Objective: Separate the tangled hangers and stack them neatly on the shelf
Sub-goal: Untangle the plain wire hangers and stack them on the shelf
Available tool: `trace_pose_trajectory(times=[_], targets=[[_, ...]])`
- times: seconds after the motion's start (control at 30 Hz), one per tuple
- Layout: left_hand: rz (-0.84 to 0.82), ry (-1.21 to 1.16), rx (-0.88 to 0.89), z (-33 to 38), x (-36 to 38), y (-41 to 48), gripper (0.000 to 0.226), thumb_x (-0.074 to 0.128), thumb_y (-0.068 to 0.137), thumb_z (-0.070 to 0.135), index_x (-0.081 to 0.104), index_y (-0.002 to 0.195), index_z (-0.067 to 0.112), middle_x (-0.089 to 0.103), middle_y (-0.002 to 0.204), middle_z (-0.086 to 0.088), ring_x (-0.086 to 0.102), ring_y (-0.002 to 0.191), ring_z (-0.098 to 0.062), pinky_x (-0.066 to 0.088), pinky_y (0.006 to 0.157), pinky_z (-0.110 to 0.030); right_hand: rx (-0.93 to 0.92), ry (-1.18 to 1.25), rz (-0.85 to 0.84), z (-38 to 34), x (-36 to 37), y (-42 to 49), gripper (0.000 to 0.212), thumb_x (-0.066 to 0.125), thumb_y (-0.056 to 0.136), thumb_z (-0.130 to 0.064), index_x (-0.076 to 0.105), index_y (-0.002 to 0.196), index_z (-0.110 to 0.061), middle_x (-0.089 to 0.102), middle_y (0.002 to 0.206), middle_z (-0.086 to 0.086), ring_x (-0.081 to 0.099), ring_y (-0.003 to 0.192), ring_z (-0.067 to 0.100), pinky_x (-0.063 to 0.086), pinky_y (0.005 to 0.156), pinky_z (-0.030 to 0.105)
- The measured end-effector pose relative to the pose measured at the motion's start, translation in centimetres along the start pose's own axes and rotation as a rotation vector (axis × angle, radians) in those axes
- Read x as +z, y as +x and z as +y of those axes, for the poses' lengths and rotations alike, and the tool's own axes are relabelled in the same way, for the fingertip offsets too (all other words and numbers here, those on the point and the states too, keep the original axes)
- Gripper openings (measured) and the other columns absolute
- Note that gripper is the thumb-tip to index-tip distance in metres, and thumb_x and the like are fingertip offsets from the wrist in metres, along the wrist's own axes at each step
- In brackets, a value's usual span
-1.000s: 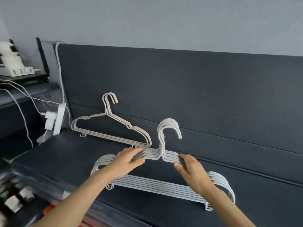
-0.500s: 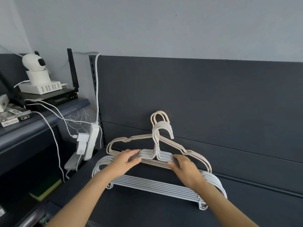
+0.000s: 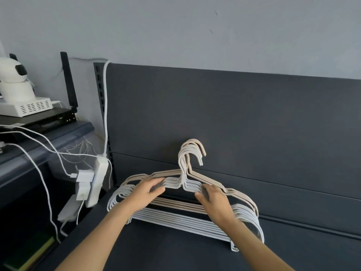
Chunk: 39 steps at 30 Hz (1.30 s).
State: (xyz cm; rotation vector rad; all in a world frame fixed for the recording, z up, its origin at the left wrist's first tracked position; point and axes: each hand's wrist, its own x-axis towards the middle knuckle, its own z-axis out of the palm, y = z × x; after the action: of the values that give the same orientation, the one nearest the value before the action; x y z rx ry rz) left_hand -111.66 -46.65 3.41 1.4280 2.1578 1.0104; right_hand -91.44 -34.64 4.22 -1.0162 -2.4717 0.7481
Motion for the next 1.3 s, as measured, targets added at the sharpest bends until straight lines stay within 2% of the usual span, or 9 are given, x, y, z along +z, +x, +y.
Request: trace_pose_trajectory(times=[0.1, 0.2, 0.4, 0.57, 0.7, 0.9, 1.0, 1.17, 1.3], targets=[[0.000, 0.011, -0.006, -0.8, 0.1, 0.2, 0.043, 0.048, 0.093, 0.033, 0.041, 0.135, 0.027, 0.041, 0.129, 0.015, 0.031, 0.129, -0.007, 0.026, 0.111, -0.030, -0.019, -0.003, -0.008, 0.1, 0.1, 0.1, 0.041, 0.044, 0.091, -0.044, 0.051, 0.120, -0.015, 0.056, 0.113, 0.002, 0.050, 0.109, 0.020, 0.040, 0.097, 0.034], [0.005, 0.051, 0.009, -0.8, 0.4, 0.3, 0.046, 0.046, 0.094, 0.034, 0.038, 0.138, 0.025, 0.037, 0.133, 0.013, 0.025, 0.130, -0.005, 0.022, 0.108, -0.027, -0.021, -0.066, -0.017, 0.3, 0.0, 0.2, 0.044, 0.041, 0.092, -0.045, 0.048, 0.124, -0.015, 0.055, 0.117, 0.004, 0.048, 0.113, 0.022, 0.038, 0.100, 0.036], [0.032, 0.101, -0.015, -1.0, 0.3, 0.2, 0.047, 0.048, 0.092, 0.036, 0.039, 0.137, 0.023, 0.038, 0.142, 0.003, 0.024, 0.136, -0.017, 0.022, 0.113, -0.036, -0.041, -0.127, -0.044, 0.8, -0.4, -0.1, 0.051, 0.039, 0.092, -0.047, 0.039, 0.134, -0.019, 0.050, 0.128, 0.004, 0.044, 0.120, 0.020, 0.035, 0.104, 0.036], [0.216, 0.276, -0.011, -0.8, 0.4, -0.9, 0.065, 0.046, 0.080, 0.055, 0.043, 0.135, 0.020, 0.045, 0.136, -0.001, 0.033, 0.130, -0.020, 0.028, 0.107, -0.035, -0.106, -0.195, -0.007, 1.4, -1.4, -1.2, 0.053, 0.041, 0.092, -0.045, 0.035, 0.138, -0.018, 0.045, 0.136, -0.001, 0.040, 0.126, 0.017, 0.033, 0.106, 0.031], [0.389, 0.326, 0.001, -1.7, 0.8, -1.7, 0.052, 0.058, 0.086, 0.038, 0.048, 0.131, 0.015, 0.052, 0.128, -0.006, 0.040, 0.123, -0.024, 0.034, 0.103, -0.036, -0.141, -0.199, 0.057, 2.6, -2.5, -2.8, 0.050, 0.040, 0.092, -0.043, 0.041, 0.135, -0.015, 0.048, 0.133, -0.001, 0.043, 0.124, 0.018, 0.034, 0.104, 0.029], [0.501, 0.351, 0.023, 1.0, 2.7, -4.3, 0.041, 0.062, 0.084, 0.025, 0.055, 0.122, 0.010, 0.056, 0.116, -0.012, 0.046, 0.114, -0.030, 0.040, 0.096, -0.042, -0.150, -0.167, 0.111, 4.5, -3.7, -6.1, 0.059, 0.034, 0.084, -0.055, 0.051, 0.127, -0.018, 0.055, 0.123, -0.003, 0.053, 0.112, 0.017, 0.046, 0.094, 0.033], [0.439, 0.341, 0.078, 3.3, 4.8, -6.1, 0.039, 0.062, 0.085, 0.025, 0.056, 0.119, 0.009, 0.059, 0.115, -0.010, 0.050, 0.113, -0.029, 0.041, 0.095, -0.040, -0.131, -0.186, 0.111, 5.9, -4.8, -8.3, 0.063, 0.028, 0.081, -0.056, 0.052, 0.126, -0.018, 0.057, 0.120, -0.004, 0.053, 0.110, 0.017, 0.046, 0.092, 0.033], [0.192, 0.294, 0.124, 8.5, 10.8, -7.9, 0.056, 0.040, 0.083, 0.052, 0.054, 0.122, 0.014, 0.057, 0.120, -0.002, 0.047, 0.117, -0.021, 0.037, 0.099, -0.035, -0.059, -0.289, 0.066, 9.9, -7.9, -12.8, 0.052, 0.035, 0.089, -0.048, 0.044, 0.132, -0.020, 0.052, 0.127, -0.002, 0.048, 0.116, 0.022, 0.037, 0.097, 0.033], [0.052, 0.333, 0.178, 13.5, 16.3, -8.2, 0.048, 0.045, 0.087, 0.048, 0.051, 0.125, 0.019, 0.056, 0.122, 0.002, 0.045, 0.116, -0.017, 0.035, 0.100, -0.029, 0.030, -0.367, 0.029, 14.0, -11.5, -17.4, 0.051, 0.037, 0.094, -0.042, 0.031, 0.140, -0.020, 0.040, 0.139, -0.005, 0.039, 0.125, 0.016, 0.028, 0.106, 0.028]])
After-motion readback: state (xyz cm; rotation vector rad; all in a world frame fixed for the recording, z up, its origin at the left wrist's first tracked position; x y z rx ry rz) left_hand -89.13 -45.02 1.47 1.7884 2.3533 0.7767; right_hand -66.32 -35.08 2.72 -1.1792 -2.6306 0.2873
